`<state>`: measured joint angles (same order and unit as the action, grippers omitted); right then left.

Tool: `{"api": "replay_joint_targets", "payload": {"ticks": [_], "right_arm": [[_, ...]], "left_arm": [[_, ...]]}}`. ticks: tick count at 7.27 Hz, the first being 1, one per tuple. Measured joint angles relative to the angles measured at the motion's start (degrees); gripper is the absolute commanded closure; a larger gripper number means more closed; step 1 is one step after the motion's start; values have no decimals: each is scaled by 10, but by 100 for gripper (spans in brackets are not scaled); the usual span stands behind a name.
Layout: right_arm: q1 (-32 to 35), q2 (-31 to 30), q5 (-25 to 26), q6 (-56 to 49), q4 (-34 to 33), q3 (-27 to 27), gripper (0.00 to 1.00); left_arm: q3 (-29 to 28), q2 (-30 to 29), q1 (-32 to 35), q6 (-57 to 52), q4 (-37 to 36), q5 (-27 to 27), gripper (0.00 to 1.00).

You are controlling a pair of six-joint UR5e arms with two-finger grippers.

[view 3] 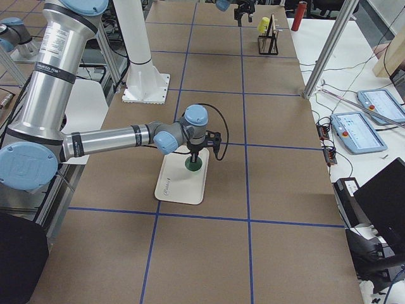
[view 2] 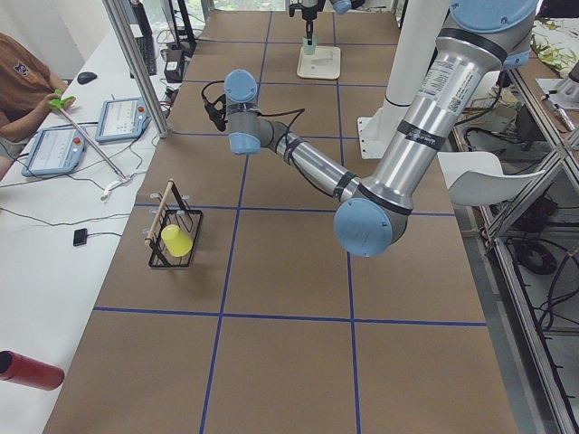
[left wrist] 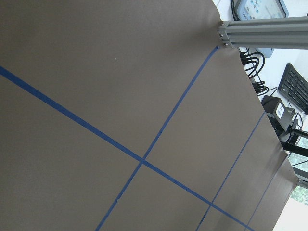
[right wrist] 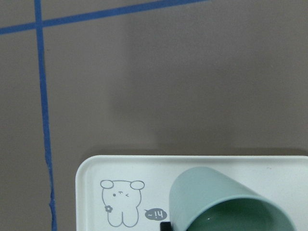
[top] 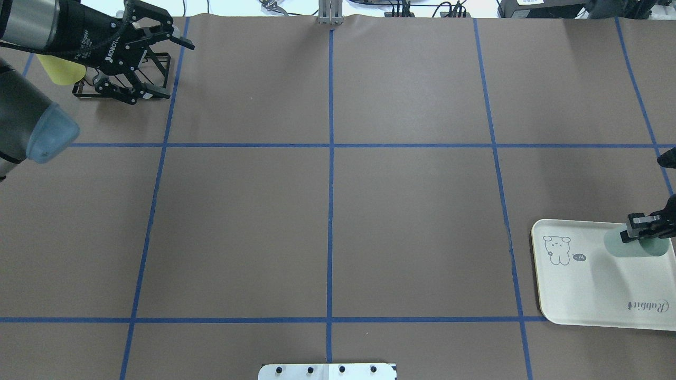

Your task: Left arm grabs green cup and hands to right arm on tray

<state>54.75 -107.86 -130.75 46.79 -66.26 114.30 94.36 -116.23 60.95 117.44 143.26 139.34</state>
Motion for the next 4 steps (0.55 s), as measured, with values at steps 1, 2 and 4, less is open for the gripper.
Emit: {"api": "replay_joint_targets", "payload": {"ticks": [1, 2, 4], "right_arm": [[-16, 1, 2, 0, -5, 1, 100], [-28, 0, 9, 0, -7, 0, 100], [-43, -1, 24, 0, -9, -1, 88]], "left_arm": [[0, 1, 0, 0, 0, 0, 0], [1, 1, 0, 0, 0, 0, 0], [1, 1, -1, 0, 0, 0, 0]]}}
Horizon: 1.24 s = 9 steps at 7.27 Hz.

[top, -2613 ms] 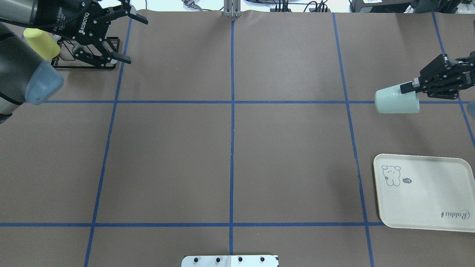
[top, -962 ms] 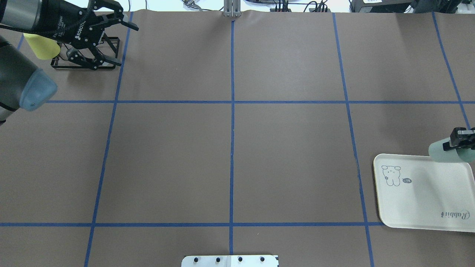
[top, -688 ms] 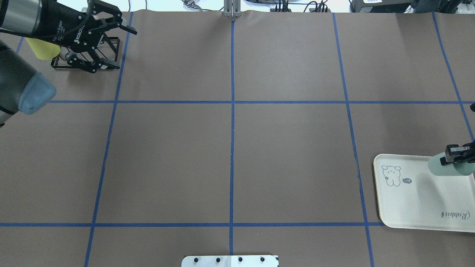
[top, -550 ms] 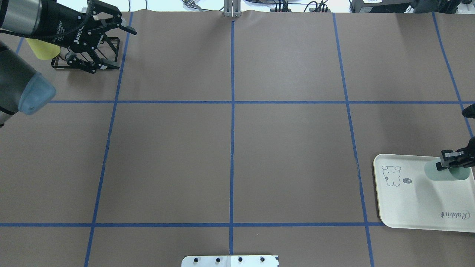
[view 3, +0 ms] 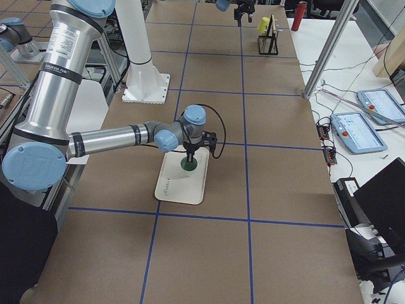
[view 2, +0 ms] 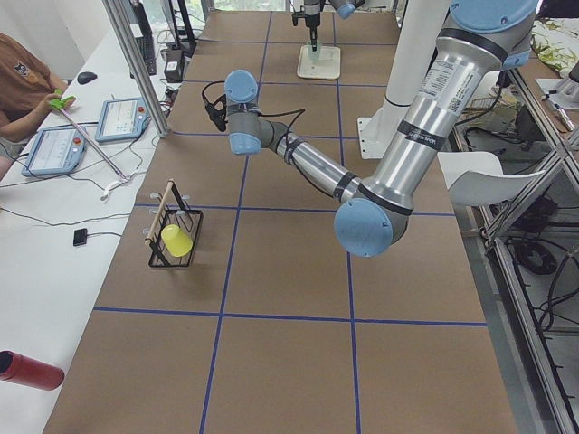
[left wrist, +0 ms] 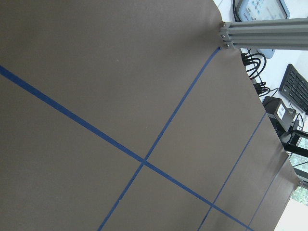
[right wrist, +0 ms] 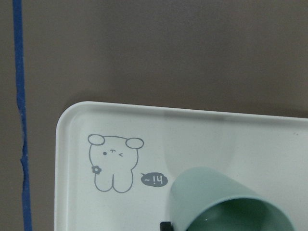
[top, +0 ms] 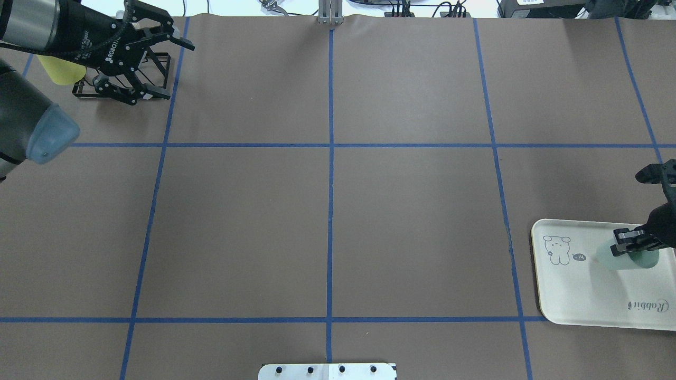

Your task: Left arm grabs green cup and hands to right arm on tray

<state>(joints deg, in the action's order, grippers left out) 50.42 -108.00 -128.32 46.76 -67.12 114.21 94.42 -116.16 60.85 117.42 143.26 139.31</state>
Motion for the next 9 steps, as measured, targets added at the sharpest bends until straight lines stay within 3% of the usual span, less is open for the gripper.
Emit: {"api": "replay_joint_targets", "payload": {"ticks": [1, 2, 6, 9], "right_arm": [[-4, 0, 2, 0, 0, 0, 71], [-8, 0, 4, 0, 0, 0, 3], [19, -8, -8, 0, 0, 24, 0], [107, -10, -49, -21, -2, 54, 0]], "left_arm": [[0, 0, 0, 0, 0, 0, 0], [0, -1, 0, 0, 0, 0, 0], [-1, -2, 4, -7, -5, 1, 0], [1, 8, 37, -147, -71, 1, 0]]}}
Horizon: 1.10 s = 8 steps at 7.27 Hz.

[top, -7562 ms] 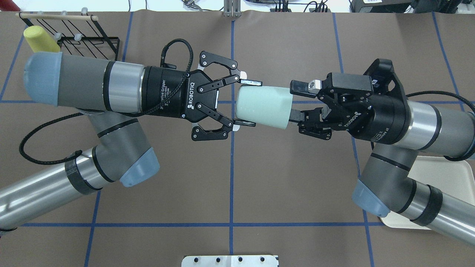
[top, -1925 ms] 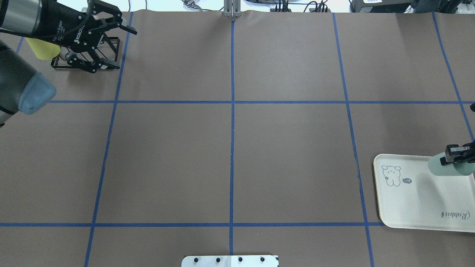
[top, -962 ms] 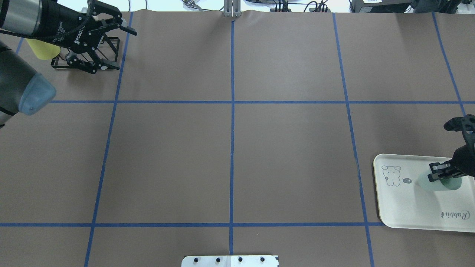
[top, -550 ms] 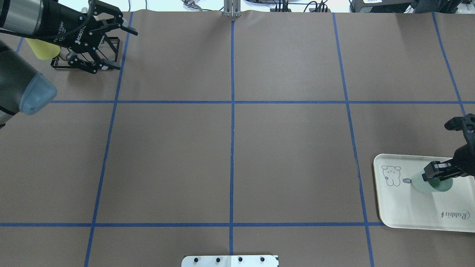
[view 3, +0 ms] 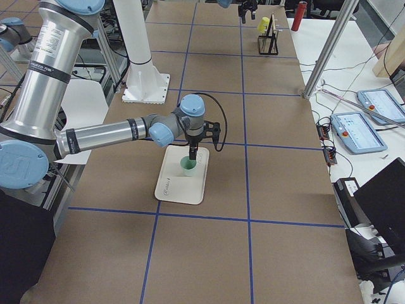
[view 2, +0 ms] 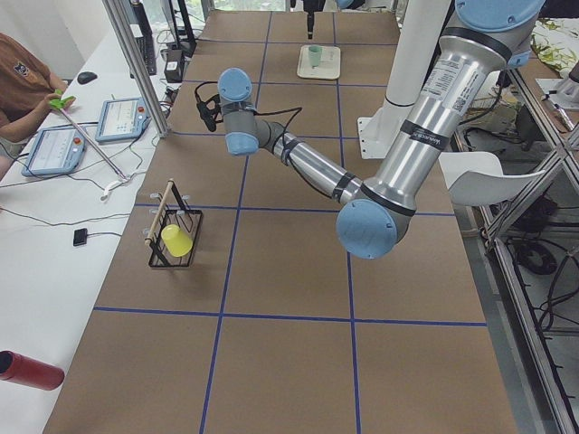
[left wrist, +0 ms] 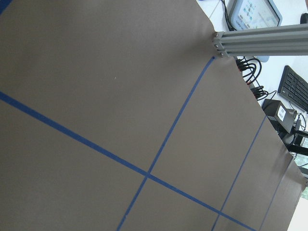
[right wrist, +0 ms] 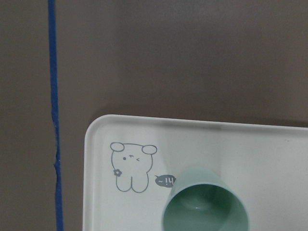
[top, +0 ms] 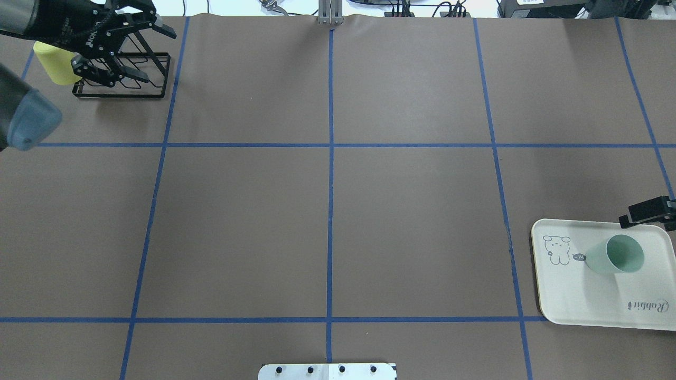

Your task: Left arm grabs green cup and hands to right arm on tray

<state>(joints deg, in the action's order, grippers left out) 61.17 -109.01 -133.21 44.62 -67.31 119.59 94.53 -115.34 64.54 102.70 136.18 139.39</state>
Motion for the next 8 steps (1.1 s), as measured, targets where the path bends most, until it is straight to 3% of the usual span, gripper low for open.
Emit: {"api": "replay_joint_targets", "payload": {"ticks": [2, 6, 8], "right_arm": [[48, 28, -7, -63, -50, -2, 0], [151, 165, -6, -238, -270, -21, 0], [173, 196, -1, -280, -293, -51, 0]], "left_arm": [[2, 45, 36, -146, -37, 0, 0], [4, 131, 100, -493, -150, -50, 0], [4, 194, 139, -690, -192, -57, 0]]}}
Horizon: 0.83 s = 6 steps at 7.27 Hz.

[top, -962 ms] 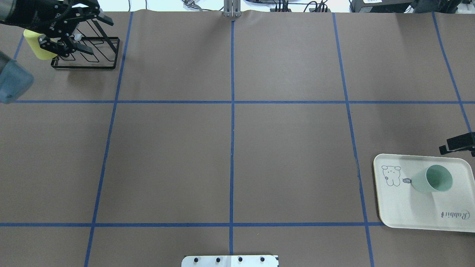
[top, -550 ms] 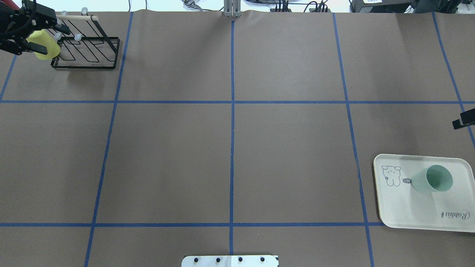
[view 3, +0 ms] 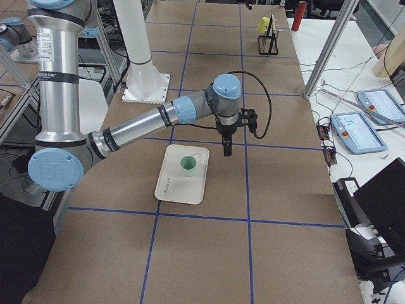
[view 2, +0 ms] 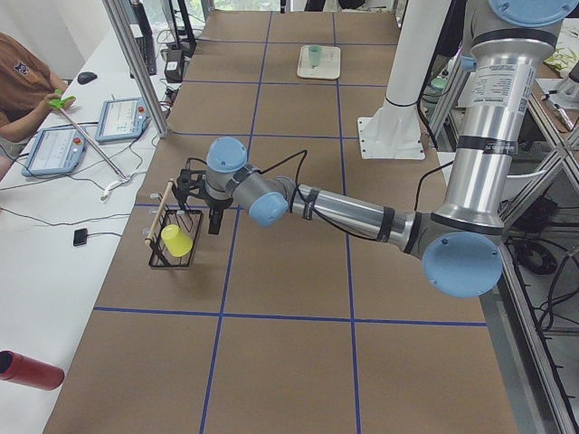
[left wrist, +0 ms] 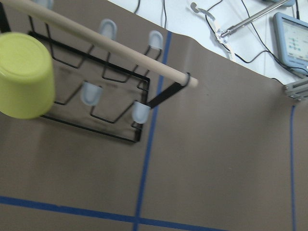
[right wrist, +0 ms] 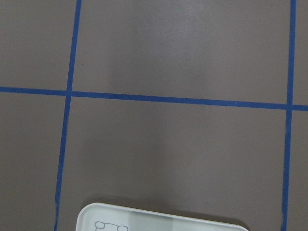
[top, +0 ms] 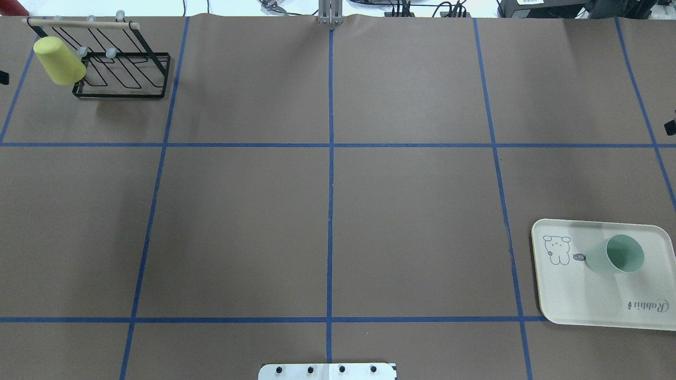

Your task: Left arm grabs green cup and hands to right arm on tray

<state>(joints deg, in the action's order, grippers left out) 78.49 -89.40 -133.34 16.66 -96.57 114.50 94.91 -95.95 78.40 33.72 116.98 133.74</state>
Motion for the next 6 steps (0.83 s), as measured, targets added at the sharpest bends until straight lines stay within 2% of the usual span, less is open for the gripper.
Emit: {"api": "replay_joint_targets", "payload": {"ticks": [3, 6], "right_arm": [[24, 13, 5, -40, -3, -34, 0], [40, 15, 5, -59, -3, -52, 0]], "left_arm": [[0, 36, 64, -248, -124, -3, 0], [2, 44, 84, -310, -211, -13, 0]]}}
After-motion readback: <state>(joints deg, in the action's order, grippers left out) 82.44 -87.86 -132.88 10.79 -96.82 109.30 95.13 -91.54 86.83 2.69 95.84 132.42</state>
